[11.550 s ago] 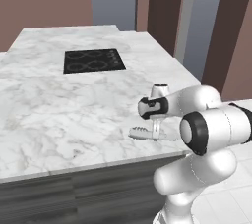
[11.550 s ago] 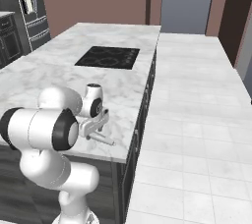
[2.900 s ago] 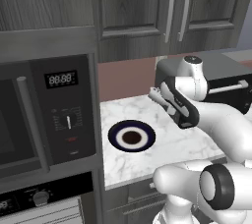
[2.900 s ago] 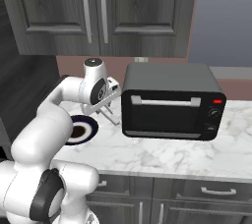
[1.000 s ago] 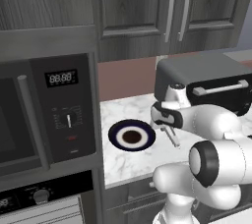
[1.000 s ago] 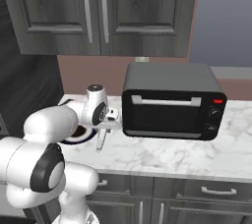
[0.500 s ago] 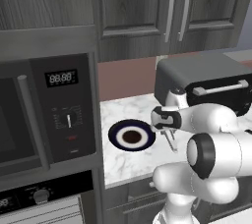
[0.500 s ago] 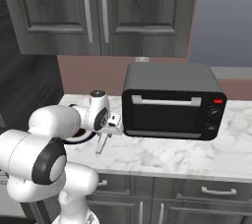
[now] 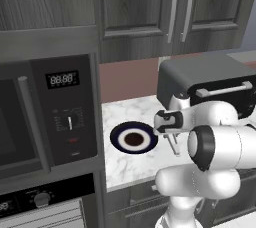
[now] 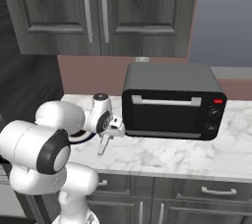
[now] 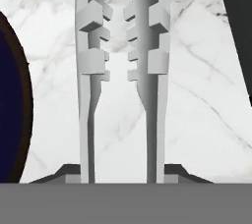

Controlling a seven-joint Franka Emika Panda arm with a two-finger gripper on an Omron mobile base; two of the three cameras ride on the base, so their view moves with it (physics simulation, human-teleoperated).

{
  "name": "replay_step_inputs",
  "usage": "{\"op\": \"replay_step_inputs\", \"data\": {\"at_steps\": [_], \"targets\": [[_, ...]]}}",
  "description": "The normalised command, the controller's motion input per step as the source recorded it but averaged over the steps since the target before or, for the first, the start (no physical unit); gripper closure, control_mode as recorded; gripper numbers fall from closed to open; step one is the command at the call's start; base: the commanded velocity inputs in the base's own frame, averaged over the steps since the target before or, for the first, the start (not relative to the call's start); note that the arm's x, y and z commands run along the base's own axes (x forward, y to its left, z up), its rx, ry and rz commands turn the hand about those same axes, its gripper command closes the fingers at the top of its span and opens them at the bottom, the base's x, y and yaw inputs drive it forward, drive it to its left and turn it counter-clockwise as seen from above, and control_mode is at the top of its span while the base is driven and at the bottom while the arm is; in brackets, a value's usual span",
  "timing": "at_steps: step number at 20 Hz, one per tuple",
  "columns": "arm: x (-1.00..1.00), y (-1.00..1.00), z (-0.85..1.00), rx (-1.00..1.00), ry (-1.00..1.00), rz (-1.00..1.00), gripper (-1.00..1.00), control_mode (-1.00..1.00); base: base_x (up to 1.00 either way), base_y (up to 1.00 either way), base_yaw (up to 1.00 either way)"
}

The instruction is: Pick up the tongs from the counter and place them near the plate next to the oven.

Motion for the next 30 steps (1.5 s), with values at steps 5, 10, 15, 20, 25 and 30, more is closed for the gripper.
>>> {"op": "replay_step_inputs", "data": {"at_steps": [5, 10, 15, 20, 25, 30], "targets": [[0.13, 0.0, -0.15, 0.0, 0.0, 0.0, 1.0, -1.0, 0.0, 0.0, 0.0], [0.08, 0.0, -0.15, 0.01, 0.0, 0.0, 1.0, -1.0, 0.0, 0.0, 0.0], [0.04, 0.01, -0.12, 0.0, 0.0, 0.0, -1.0, -1.0, 0.0, 0.0, 0.0], [0.0, 0.0, 0.0, 0.0, -0.06, -0.02, -1.0, -1.0, 0.0, 0.0, 0.0], [-0.06, 0.0, 0.08, 0.0, -0.11, -0.03, -1.0, -1.0, 0.0, 0.0, 0.0], [-0.09, 0.0, 0.43, 0.0, -0.19, -0.02, -1.0, -1.0, 0.0, 0.0, 0.0]]}}
